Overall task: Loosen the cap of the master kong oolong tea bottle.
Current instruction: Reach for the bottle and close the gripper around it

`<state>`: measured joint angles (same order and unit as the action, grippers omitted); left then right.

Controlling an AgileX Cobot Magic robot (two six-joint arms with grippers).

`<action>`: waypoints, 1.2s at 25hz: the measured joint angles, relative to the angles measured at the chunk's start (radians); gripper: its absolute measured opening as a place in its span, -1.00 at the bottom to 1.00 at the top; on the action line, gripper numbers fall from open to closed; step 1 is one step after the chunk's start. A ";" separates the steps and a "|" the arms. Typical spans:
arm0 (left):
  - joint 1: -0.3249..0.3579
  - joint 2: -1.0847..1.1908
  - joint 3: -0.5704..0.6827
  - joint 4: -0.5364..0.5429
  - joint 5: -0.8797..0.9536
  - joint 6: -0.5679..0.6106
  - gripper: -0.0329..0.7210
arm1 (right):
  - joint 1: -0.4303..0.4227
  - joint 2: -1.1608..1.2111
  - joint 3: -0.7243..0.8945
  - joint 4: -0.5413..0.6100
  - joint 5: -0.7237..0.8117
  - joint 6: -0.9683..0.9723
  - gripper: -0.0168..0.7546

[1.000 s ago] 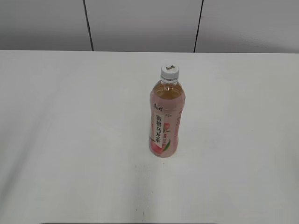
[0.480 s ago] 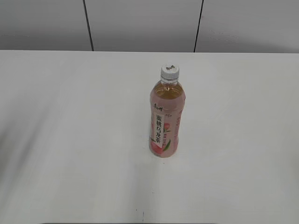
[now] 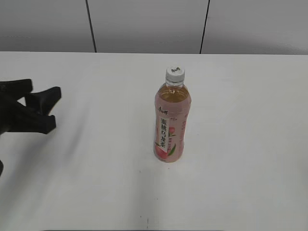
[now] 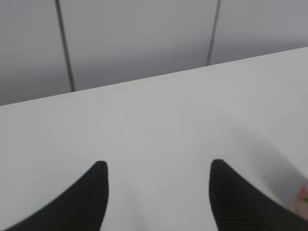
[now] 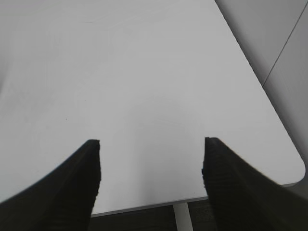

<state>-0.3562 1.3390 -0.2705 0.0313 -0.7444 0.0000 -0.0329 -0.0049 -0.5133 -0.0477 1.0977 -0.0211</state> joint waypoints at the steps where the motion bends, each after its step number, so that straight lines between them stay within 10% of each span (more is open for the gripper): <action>1: 0.000 0.047 0.000 0.068 -0.051 -0.043 0.17 | 0.000 0.000 0.000 0.000 0.000 0.000 0.35; 10: -0.001 0.289 0.000 0.447 -0.432 -0.117 0.32 | 0.000 0.000 0.000 -0.094 -0.004 -0.010 0.35; 30: -0.056 0.556 -0.200 0.727 -0.458 -0.128 0.55 | 0.000 -0.001 0.000 -0.054 -0.005 -0.012 0.35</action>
<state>-0.4126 1.8955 -0.4701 0.7584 -1.2023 -0.1283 -0.0329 -0.0056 -0.5133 -0.1017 1.0928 -0.0328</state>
